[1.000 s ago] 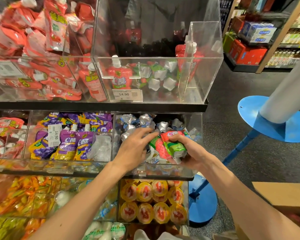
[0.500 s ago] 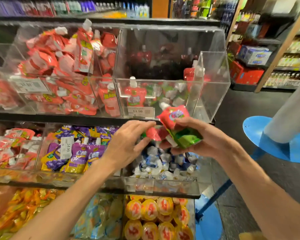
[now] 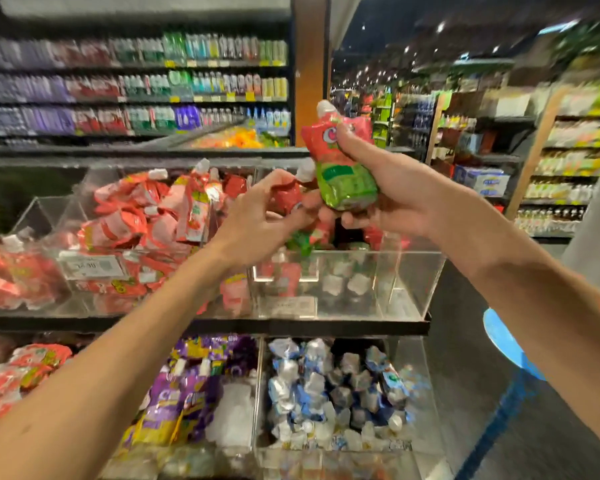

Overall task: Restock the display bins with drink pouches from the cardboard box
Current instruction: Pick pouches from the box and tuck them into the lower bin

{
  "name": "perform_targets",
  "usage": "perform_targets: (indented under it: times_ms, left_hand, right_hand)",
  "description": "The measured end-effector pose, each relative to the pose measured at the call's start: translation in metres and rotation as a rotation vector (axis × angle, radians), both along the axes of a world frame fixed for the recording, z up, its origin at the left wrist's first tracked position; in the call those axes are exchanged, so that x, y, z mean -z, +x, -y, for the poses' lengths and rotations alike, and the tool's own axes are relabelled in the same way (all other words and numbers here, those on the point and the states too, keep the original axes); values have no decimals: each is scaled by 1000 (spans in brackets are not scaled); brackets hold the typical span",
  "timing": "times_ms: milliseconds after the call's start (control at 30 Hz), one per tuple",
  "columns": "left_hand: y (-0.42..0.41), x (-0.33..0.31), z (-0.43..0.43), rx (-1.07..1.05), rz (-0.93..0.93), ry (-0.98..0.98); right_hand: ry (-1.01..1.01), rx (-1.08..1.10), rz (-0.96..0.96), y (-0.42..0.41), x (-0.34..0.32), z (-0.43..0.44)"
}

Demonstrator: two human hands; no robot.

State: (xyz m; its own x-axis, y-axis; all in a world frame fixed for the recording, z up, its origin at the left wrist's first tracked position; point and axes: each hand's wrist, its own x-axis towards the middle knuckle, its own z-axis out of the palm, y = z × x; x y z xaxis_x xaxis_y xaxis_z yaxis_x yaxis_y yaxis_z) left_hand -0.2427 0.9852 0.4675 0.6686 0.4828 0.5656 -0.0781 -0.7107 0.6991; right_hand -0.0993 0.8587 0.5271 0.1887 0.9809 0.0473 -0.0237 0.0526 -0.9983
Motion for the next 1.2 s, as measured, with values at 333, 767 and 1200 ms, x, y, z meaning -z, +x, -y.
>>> perform_targets:
  times_ms: [333, 767, 1200]
  left_hand:
    - [47, -10, -40, -75, -66, -107]
    - [78, 14, -55, -78, -914, 172]
    - [86, 11, -69, -76, -1153, 78]
  right_hand:
    - [68, 312, 257, 47, 12, -30]
    - [-302, 296, 1362, 61, 61, -47]
    - [-720, -14, 1184, 76, 67, -79]
